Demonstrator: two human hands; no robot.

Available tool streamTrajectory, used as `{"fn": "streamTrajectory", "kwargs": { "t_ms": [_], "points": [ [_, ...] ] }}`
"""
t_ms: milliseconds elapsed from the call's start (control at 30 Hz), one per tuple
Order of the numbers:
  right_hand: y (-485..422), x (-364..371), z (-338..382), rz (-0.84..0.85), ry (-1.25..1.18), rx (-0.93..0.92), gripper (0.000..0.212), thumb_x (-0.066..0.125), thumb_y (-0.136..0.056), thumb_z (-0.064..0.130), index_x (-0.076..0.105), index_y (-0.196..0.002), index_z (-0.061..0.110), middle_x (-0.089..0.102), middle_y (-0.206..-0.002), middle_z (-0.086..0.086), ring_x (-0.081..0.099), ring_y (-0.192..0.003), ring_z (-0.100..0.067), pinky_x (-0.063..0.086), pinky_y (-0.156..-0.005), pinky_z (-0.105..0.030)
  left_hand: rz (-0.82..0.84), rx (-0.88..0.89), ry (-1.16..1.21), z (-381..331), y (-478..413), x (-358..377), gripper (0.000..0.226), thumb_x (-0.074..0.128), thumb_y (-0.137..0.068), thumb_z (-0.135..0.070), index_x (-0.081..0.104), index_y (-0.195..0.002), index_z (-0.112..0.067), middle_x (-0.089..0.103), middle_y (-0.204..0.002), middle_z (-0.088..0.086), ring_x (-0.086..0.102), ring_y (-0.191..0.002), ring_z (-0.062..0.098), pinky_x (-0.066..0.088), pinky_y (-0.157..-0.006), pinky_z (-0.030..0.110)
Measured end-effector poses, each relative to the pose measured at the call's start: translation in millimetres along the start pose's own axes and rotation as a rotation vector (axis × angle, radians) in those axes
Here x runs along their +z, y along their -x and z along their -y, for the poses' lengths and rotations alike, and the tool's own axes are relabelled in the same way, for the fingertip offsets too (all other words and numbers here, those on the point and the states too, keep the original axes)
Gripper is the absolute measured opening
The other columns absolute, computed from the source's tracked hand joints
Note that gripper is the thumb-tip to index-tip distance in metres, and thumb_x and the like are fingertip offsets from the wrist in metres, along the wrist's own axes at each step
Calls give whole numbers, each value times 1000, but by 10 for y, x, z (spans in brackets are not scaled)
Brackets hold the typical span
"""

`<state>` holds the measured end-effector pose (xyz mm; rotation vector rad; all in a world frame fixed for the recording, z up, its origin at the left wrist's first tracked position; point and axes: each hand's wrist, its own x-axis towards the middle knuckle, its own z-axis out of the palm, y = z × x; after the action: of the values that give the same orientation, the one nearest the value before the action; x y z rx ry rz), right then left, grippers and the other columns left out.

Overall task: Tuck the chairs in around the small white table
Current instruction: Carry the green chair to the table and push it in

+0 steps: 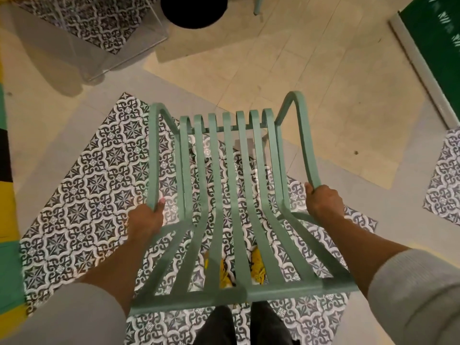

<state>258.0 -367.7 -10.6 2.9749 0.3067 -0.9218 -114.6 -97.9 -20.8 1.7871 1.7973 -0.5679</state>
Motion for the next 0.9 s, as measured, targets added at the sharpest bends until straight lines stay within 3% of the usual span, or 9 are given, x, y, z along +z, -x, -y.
{"fn": "streamTrajectory", "kwargs": {
  "t_ms": [133, 267, 367, 433, 567, 733, 800, 900],
  "points": [
    [22, -31, 6, 21, -5, -2, 66, 39, -112, 59, 64, -118, -1, 70, -104, -20, 71, -95, -41, 62, -85, -49, -17, -4, 6, -24, 32, -13, 77, 45, -106, -65, 66, -118, 8, 71, -111, 31, 70, -107, 47, 58, -93, 51],
    [140, -103, 49, 22, 36, -41, 46, 48, -112, 42, 50, -132, 0, 65, -124, -22, 67, -110, -41, 58, -98, -53, -39, 35, 35, -66, 175, -7, 49, 53, -111, -41, 44, -134, 1, 65, -124, 29, 65, -116, 50, 54, -101, 60],
    [348, -213, 147, -77, 165, -183, 51, 58, -105, 35, 45, -141, 1, 57, -133, -19, 58, -122, -39, 50, -105, -54, -69, 153, -44, -123, 370, -88, 74, 64, -106, -33, 27, -160, 2, 42, -156, 30, 44, -143, 48, 42, -116, 59],
    [511, -317, 209, -89, 203, -266, 55, 58, -102, 35, 45, -144, 1, 54, -135, -20, 54, -124, -39, 47, -105, -54, -79, 241, -128, -189, 583, -211, 85, 67, -103, -37, 21, -165, -2, 32, -165, 26, 34, -151, 45, 38, -120, 58],
    [864, -561, 326, -2, 278, -406, 49, 55, -105, 36, 54, -142, 3, 56, -139, -19, 56, -127, -37, 48, -108, -53, -65, 385, -152, -372, 1090, -452, 67, 64, -104, -38, 41, -159, -8, 45, -159, 20, 45, -144, 39, 42, -117, 53],
    [1453, -830, 366, 128, 295, -592, 37, 52, -107, 39, 69, -125, 10, 72, -119, -16, 70, -108, -35, 58, -95, -44, 72, 513, -140, -530, 1925, -707, 30, 62, -106, -42, 73, -128, -24, 70, -139, 4, 66, -124, 26, 51, -108, 43],
    [1716, -897, 318, 92, 318, -679, 35, 51, -107, 39, 71, -117, 12, 74, -110, -15, 72, -100, -36, 57, -86, -42, 100, 548, -148, -528, 2251, -777, 32, 58, -107, -49, 74, -123, -28, 72, -136, 1, 70, -115, 24, 55, -103, 43],
    [2104, -973, 152, 30, 303, -813, 40, 46, -110, 45, 72, -105, 16, 75, -97, -11, 73, -89, -34, 60, -78, -40, 144, 612, -153, -445, 2623, -802, 56, 43, -106, -70, 73, -123, -27, 75, -129, -2, 73, -102, 21, 59, -96, 43]
  ]
}}
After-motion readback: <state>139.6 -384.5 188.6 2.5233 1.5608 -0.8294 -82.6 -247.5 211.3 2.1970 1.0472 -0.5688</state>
